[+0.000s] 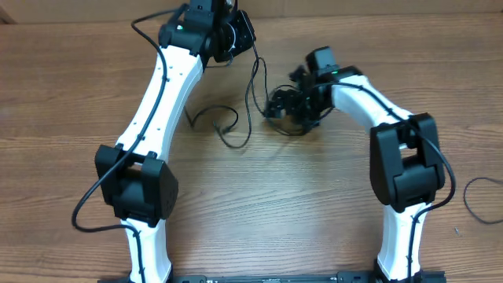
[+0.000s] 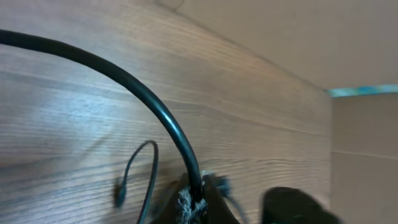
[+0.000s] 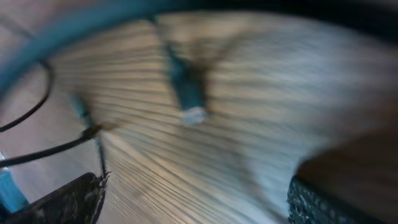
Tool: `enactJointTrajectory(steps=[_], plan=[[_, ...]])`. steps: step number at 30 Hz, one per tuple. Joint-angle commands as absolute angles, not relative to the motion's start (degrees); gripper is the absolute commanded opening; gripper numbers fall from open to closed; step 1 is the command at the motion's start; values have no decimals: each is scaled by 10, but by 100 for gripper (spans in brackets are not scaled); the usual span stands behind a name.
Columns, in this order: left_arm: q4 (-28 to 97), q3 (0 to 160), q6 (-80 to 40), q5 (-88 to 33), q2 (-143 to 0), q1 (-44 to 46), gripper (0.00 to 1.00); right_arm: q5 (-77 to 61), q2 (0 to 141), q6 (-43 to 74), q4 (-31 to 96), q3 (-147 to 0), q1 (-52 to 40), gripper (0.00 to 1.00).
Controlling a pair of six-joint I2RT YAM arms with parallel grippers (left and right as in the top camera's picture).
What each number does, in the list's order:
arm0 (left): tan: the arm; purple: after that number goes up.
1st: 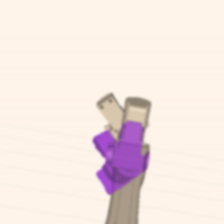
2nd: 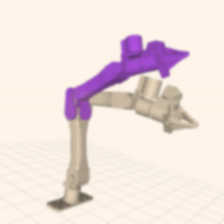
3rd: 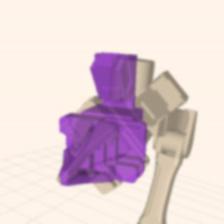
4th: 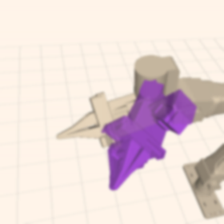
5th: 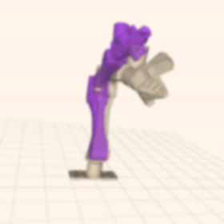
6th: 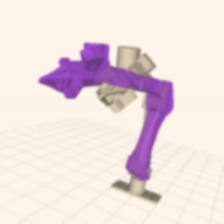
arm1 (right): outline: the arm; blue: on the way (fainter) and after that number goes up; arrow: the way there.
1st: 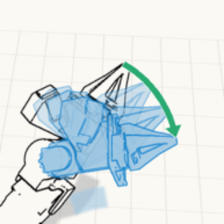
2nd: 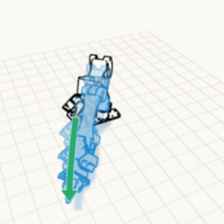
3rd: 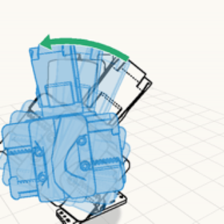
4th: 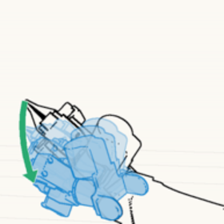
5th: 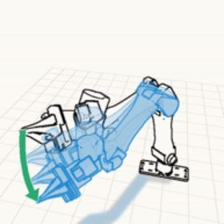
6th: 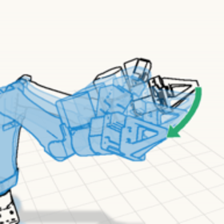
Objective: Untangle cables
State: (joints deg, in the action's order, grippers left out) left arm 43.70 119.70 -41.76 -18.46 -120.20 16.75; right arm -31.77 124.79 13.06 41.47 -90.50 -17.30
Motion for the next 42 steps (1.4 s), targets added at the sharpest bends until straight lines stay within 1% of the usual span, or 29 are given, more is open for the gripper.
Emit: enactJointTrajectory(steps=[1, 2, 3, 5, 7, 8, 9, 10, 14, 17, 19, 23, 24, 25, 29, 32, 35, 38, 40, 42], plan=[[433, 1209, -400, -199, -1174, 163, 4, -338, 1243, 74, 396, -903, -200, 84], [431, 1209, -399, -198, -1174, 159, 4, -338, 1243, 62, 397, -903, -206, 76], [429, 1209, -399, -194, -1174, 155, 4, -338, 1243, 48, 403, -903, -212, 71], [421, 1210, -398, -189, -1174, 144, 4, -338, 1243, 19, 421, -903, -219, 68], [417, 1210, -398, -196, -1174, 130, 4, -335, 1243, 3, 437, -903, -221, 72], [417, 1210, -398, -196, -1174, 125, 5, -335, 1243, -7, 441, -903, -220, 79], [418, 1210, -398, -196, -1174, 120, 4, -329, 1243, -17, 443, -903, -219, 91], [420, 1210, -398, -196, -1174, 116, 4, -316, 1243, -19, 442, -903, -216, 100], [428, 1210, -398, -196, -1174, 106, 4, -225, 1243, -18, 434, -913, -189, 100], [435, 1210, -398, -196, -1174, 102, 4, -228, 1241, -18, 450, -940, -154, 100], [439, 1210, -396, -195, -1174, 100, 5, -294, 1237, -36, 453, -961, -131, 99], [439, 1210, -387, -195, -1174, 100, 4, -552, 1228, -155, 442, -995, -89, 100], [439, 1210, -387, -195, -1174, 100, 4, -597, 1228, -186, 442, -1000, -80, 100], [440, 1210, -387, -195, -1174, 99, 4, -611, 1228, -202, 442, -1001, -74, 100], [439, 1210, -388, -195, -1174, 96, 4, -552, 1231, -232, 456, -983, -79, 100], [439, 1210, -390, -195, -1174, 96, 4, -510, 1233, -298, 493, -968, -109, 100], [439, 1210, -390, -195, -1174, 96, 4, -499, 1233, -351, 518, -963, -142, 91], [440, 1210, -390, -195, -1174, 96, 4, -490, 1234, -365, 506, -952, -176, 88], [442, 1210, -390, -195, -1174, 96, 4, -446, 1235, -365, 481, -936, -197, 88], [443, 1210, -390, -195, -1174, 96, 4, -343, 1235, -351, 449, -918, -220, 88]])
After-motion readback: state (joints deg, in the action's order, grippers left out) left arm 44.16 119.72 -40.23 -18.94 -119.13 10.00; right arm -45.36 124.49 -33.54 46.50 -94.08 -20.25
